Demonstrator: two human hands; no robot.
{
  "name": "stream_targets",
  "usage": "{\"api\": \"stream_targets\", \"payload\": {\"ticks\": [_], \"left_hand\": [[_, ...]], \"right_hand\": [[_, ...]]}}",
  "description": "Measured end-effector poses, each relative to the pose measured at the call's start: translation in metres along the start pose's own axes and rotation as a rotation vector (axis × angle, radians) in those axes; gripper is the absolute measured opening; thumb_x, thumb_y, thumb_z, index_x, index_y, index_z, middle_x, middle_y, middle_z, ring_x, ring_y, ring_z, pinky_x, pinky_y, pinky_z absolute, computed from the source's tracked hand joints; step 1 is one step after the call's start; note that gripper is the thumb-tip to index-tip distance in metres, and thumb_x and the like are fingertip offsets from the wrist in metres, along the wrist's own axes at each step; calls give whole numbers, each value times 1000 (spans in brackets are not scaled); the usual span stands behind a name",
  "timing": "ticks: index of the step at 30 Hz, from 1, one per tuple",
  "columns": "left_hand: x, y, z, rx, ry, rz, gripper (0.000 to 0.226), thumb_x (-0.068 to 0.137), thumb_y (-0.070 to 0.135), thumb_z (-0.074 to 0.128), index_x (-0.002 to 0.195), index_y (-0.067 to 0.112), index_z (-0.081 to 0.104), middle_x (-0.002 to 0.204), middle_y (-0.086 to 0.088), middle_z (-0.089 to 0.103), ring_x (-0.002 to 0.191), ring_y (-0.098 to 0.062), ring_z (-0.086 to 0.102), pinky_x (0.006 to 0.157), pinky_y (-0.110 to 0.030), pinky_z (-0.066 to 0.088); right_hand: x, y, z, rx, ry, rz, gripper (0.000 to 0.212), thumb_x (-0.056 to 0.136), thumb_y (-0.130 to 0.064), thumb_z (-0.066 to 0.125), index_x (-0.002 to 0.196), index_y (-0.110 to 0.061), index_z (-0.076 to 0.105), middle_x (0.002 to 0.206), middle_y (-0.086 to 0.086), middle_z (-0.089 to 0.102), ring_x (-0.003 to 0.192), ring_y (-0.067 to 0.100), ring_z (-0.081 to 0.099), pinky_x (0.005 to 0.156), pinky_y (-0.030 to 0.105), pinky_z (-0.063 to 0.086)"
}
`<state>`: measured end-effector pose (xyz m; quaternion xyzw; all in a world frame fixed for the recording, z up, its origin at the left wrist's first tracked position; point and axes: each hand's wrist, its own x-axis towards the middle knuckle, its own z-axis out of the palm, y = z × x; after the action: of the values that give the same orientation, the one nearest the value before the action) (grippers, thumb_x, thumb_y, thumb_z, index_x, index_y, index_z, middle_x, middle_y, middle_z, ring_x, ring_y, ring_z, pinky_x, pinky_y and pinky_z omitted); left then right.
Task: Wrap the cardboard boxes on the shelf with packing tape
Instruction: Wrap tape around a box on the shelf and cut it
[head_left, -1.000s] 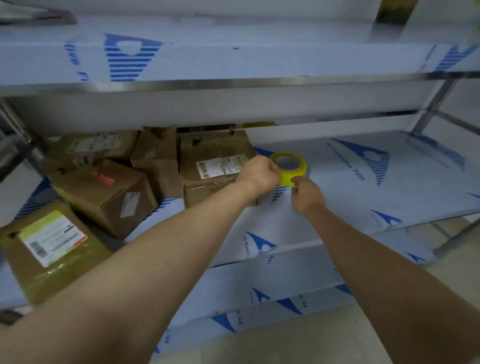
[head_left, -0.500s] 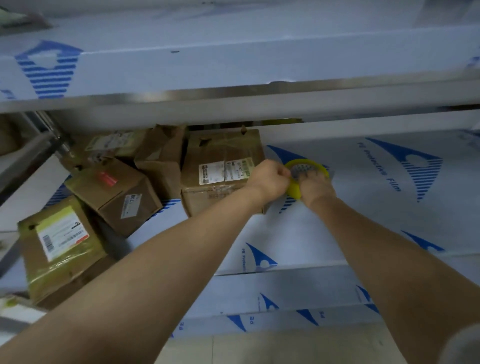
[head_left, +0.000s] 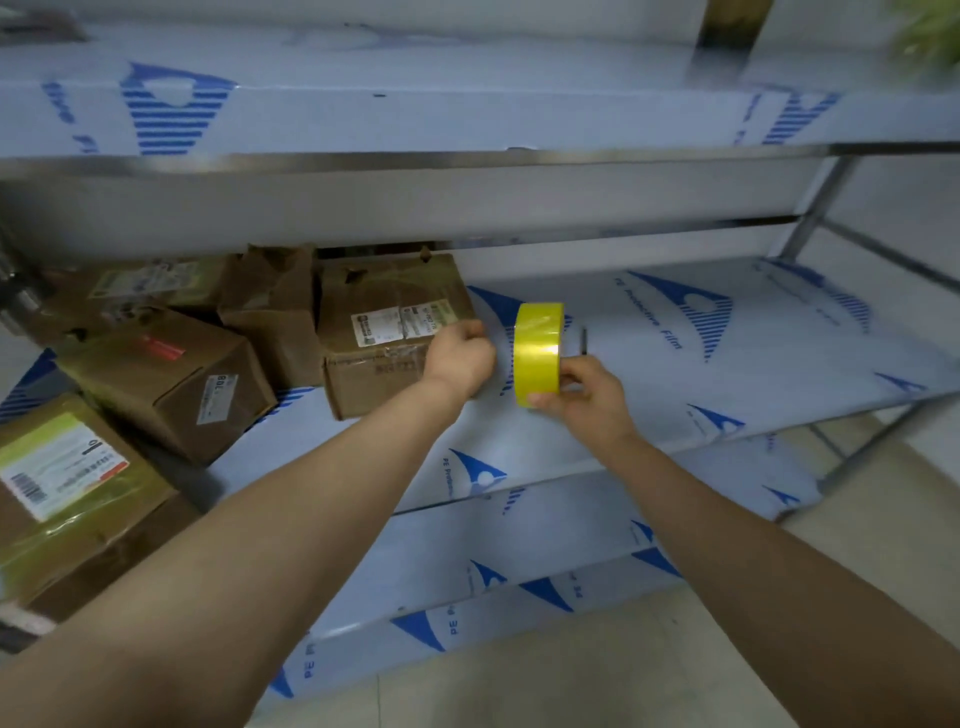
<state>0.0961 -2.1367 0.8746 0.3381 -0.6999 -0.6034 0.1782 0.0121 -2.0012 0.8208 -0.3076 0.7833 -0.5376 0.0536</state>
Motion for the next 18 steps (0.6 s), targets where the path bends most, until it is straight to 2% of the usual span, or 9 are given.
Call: {"api": "stream_targets", "payload": {"ticks": [4,7,10,13,16,18], "left_hand": [[-28,12,-6,-261,-78,-78,18,92,3,44,90,14,57,83,-9,63,73,-21,59,72,-33,52],[-46,11,-17,-327,-86,-23,20,93,8,44,91,12,63,87,-11,65,76,-23,60,74,-34,51],[-58,3,-35,-240,15,172,28,88,7,46,103,16,69,103,-10,64,94,-23,61,88,-35,50],[-70,-7,-60,-65,145,372,34,90,2,47,117,11,66,119,-7,50,110,-15,49,104,-30,39],[-81,-13,-86,-5,169,377,28,90,7,50,112,8,68,115,-6,53,115,-23,52,105,-39,40],[-90,-15,-103,8,210,351,26,89,7,52,108,1,69,108,-6,56,114,-28,54,101,-41,43]], "right_hand": [[-33,-14,-14,-97,-27,-129,36,65,0,83,97,3,66,96,6,52,84,16,54,72,6,43],[-51,-27,-17,-211,-87,-211,40,65,-6,85,99,2,66,99,2,52,90,18,53,78,17,44],[-61,-44,-9,-236,-135,-234,43,67,-10,84,103,1,64,103,0,51,94,16,52,79,14,42],[-63,-62,10,-205,-198,-238,43,68,-11,84,106,-1,65,105,-1,50,96,16,52,79,15,40],[-61,-81,30,-143,-300,-212,42,69,-7,83,106,-1,65,102,0,49,91,13,50,72,2,37],[-58,-93,44,-109,-381,-203,41,69,-5,82,106,0,65,100,0,48,88,12,48,68,1,37]]}}
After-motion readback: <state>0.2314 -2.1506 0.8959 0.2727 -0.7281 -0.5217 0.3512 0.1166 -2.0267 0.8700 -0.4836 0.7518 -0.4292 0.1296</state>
